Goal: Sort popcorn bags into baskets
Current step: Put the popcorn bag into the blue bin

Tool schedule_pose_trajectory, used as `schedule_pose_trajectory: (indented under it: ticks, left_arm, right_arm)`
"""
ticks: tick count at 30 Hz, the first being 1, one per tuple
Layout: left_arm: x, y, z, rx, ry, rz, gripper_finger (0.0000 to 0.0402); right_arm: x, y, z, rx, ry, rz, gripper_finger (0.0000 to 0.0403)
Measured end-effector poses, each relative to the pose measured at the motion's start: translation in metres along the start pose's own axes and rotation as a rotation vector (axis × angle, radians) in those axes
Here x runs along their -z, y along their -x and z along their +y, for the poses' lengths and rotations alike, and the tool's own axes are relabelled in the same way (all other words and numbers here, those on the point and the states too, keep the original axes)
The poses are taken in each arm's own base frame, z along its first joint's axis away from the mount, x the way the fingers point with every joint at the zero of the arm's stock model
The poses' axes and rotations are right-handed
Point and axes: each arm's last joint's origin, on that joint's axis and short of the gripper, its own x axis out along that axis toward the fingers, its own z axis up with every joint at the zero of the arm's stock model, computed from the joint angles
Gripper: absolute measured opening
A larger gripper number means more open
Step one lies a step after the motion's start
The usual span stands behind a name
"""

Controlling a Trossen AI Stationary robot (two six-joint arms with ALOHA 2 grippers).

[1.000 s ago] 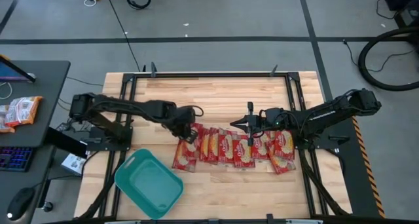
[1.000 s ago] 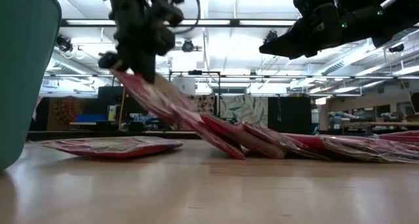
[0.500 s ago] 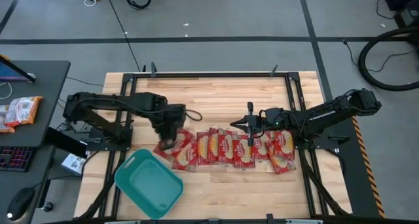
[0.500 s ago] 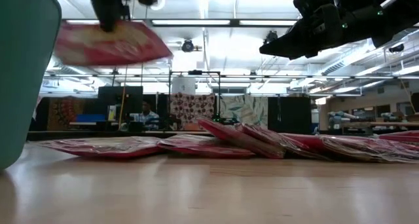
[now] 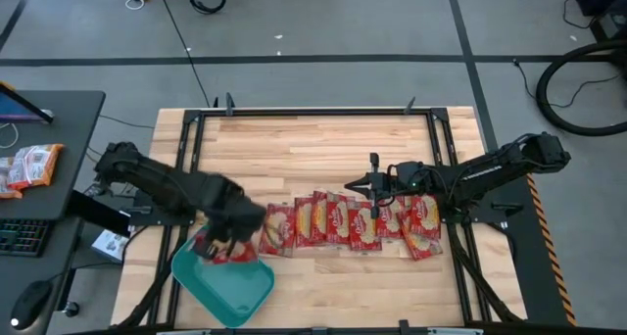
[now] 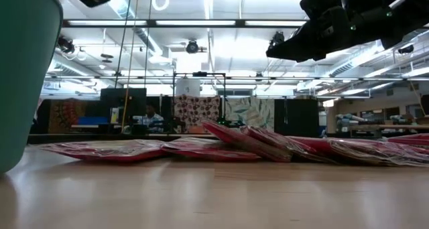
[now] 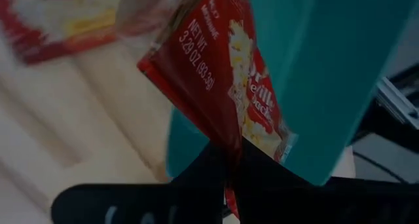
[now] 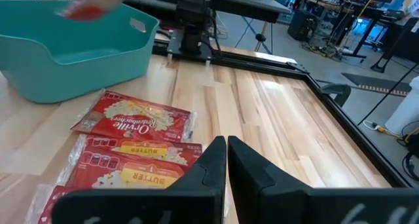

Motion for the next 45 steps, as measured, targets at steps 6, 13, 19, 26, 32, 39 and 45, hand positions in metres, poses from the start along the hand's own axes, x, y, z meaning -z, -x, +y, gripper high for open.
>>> schedule_pose_trajectory:
  ticks: [6, 13, 19, 26, 32, 39, 45]
  left_arm:
    - [-0.019, -0.034, -0.024, -0.024, -0.210, 0.142, 0.0015]
    - [-0.036, -0.073, -0.036, -0.008, -0.349, 0.316, 0.0016]
    - [-0.041, -0.093, -0.041, -0.004, -0.360, 0.407, 0.0042]
    - [-0.041, -0.096, -0.040, -0.013, -0.313, 0.417, 0.0088]
    - [-0.041, -0.095, -0.040, -0.019, -0.279, 0.417, 0.0141]
    - [-0.049, -0.070, -0.038, -0.096, -0.245, 0.370, 0.0174]
    - [-0.065, -0.034, -0.026, -0.273, -0.165, 0.219, 0.0175]
  right_arm:
    - [0.004, -0.003, -0.004, 0.018, -0.003, 0.012, 0.0020]
    - [0.008, -0.007, -0.007, 0.041, -0.009, 0.028, 0.0020]
    - [0.011, -0.009, -0.007, 0.039, -0.007, 0.045, 0.0020]
    - [0.012, -0.010, -0.007, 0.039, -0.005, 0.047, 0.0020]
    - [0.012, -0.010, -0.006, 0.038, -0.004, 0.051, 0.0020]
    - [0.012, -0.010, -0.006, 0.038, -0.004, 0.050, 0.0020]
    - [0.012, -0.010, -0.006, 0.039, -0.004, 0.049, 0.0020]
